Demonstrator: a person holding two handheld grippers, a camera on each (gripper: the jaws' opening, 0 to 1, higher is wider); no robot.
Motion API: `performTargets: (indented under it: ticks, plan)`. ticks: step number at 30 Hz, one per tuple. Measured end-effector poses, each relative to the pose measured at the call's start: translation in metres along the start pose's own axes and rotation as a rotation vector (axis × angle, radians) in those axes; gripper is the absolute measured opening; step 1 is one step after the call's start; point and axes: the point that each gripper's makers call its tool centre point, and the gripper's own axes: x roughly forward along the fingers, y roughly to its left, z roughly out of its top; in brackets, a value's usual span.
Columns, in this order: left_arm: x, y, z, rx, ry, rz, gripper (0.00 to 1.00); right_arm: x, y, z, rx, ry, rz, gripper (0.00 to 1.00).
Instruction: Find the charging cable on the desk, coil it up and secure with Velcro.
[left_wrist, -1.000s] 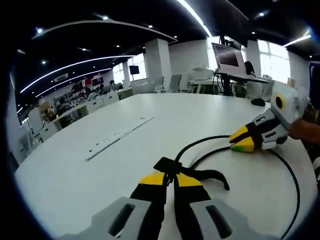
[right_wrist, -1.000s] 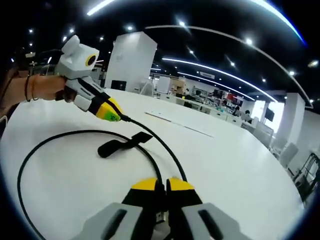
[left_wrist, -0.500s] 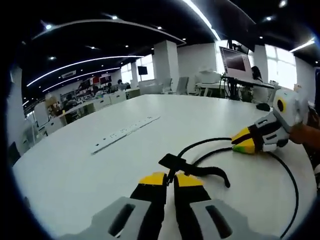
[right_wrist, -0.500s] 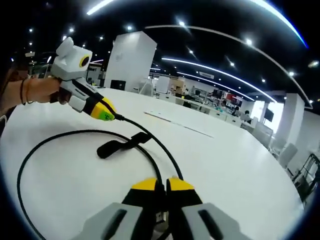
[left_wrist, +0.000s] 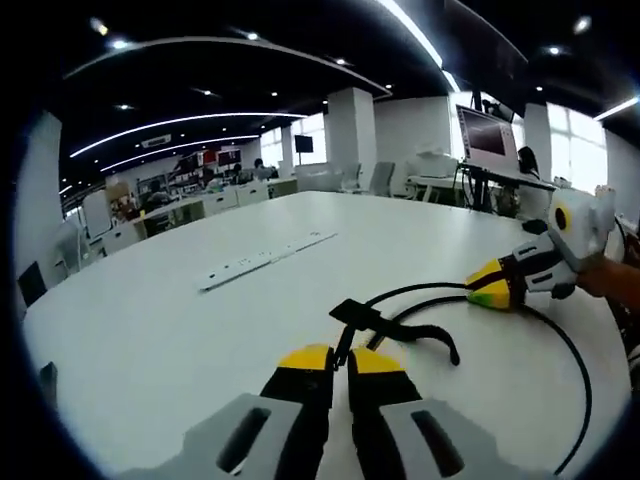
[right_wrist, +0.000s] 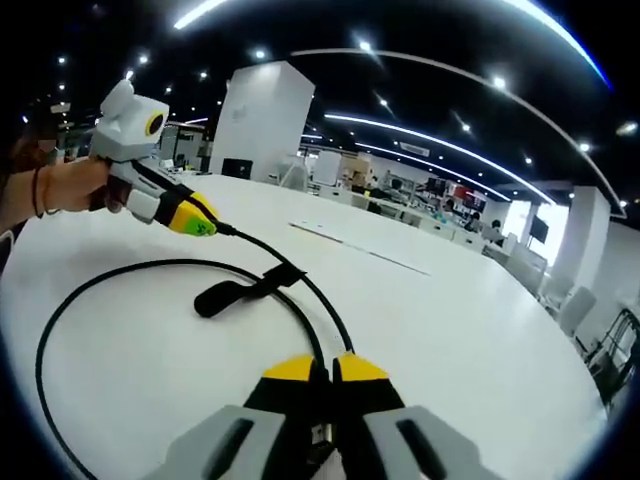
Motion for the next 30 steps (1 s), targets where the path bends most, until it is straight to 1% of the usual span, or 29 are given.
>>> performTargets:
  ticks: [2,6,10,13,19,24,30]
  plan:
    - [-0.004,0.001,-0.005,-0.015,0.000,0.010,0.07,0.000,0.000,0.000,0.000,0.000,0.000,0.08]
    - [-0.010,0.001,-0.007,-0.038,-0.004,0.024,0.07,0.000,0.000,0.000,-0.001,0.002,0.001,0.08]
    - [-0.015,0.000,-0.014,-0.057,-0.001,0.049,0.07,0.000,0.000,0.000,0.000,0.000,-0.002,0.08]
    - [-0.017,0.002,-0.019,-0.106,-0.007,0.071,0.07,0.000,0.000,0.000,0.000,-0.001,-0.005,0.08]
    - [-0.020,-0.003,-0.025,-0.119,-0.009,0.081,0.07,0.000,0.000,0.000,-0.002,-0.001,-0.005,0.08]
    - [-0.021,-0.006,-0.032,-0.150,-0.007,0.084,0.07,0.000,0.000,0.000,-0.003,-0.003,-0.007,0.08]
    - [-0.022,-0.008,-0.035,-0.162,-0.010,0.098,0.07,0.000,-0.001,0.000,-0.003,-0.003,-0.008,0.08]
